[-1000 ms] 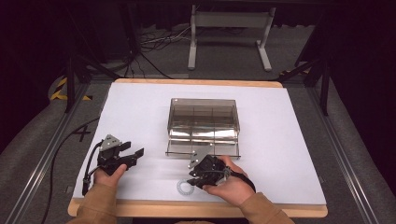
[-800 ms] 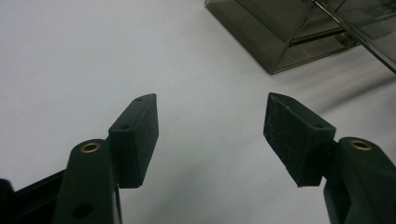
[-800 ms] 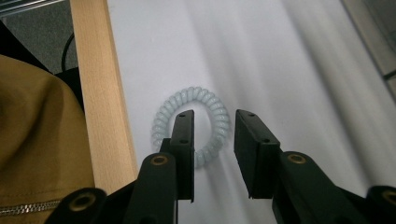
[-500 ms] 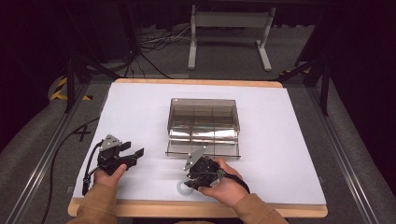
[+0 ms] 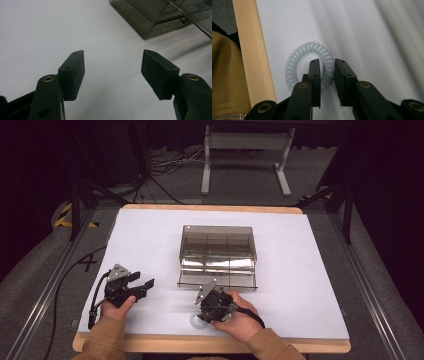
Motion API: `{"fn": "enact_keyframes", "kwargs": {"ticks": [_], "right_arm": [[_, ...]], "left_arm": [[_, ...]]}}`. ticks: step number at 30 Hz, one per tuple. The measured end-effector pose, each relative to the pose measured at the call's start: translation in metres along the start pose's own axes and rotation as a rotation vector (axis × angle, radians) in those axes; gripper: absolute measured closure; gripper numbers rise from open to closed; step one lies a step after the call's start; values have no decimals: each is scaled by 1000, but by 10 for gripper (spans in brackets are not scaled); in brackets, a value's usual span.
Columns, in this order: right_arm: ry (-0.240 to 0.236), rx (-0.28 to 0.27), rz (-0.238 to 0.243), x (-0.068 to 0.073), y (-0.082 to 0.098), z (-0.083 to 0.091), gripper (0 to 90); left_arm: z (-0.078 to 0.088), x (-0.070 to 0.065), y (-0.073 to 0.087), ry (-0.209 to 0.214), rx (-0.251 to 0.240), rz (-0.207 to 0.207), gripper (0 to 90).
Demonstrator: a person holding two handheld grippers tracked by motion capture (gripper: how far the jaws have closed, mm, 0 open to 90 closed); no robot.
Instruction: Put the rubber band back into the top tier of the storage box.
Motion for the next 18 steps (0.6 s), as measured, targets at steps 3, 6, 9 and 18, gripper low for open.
{"fn": "enact_keyframes", "kwargs": {"ticks": [3,6,9,18], "right_arm": [[5,7,-2,0,0,0,803],[6,8,-5,0,0,-1,822],[9,13,-4,1,-1,0,827],[2,13,-17,2,-1,1,832]], "left_arm": [[0,0,0,0,-1,0,363],[0,0,0,0,-1,0,363],[0,0,0,0,0,0,363],[0,0,0,0,0,-1,363]]}}
Point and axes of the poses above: each handheld gripper's, and its own axes: z roughly backward along the jaws, y roughly out of its underside, x roughly to its left, the point moved 7 cm from there along -z, roughly forward along the jaws, and after that the axes turned 1 degree about x, right-handed, at the moved point
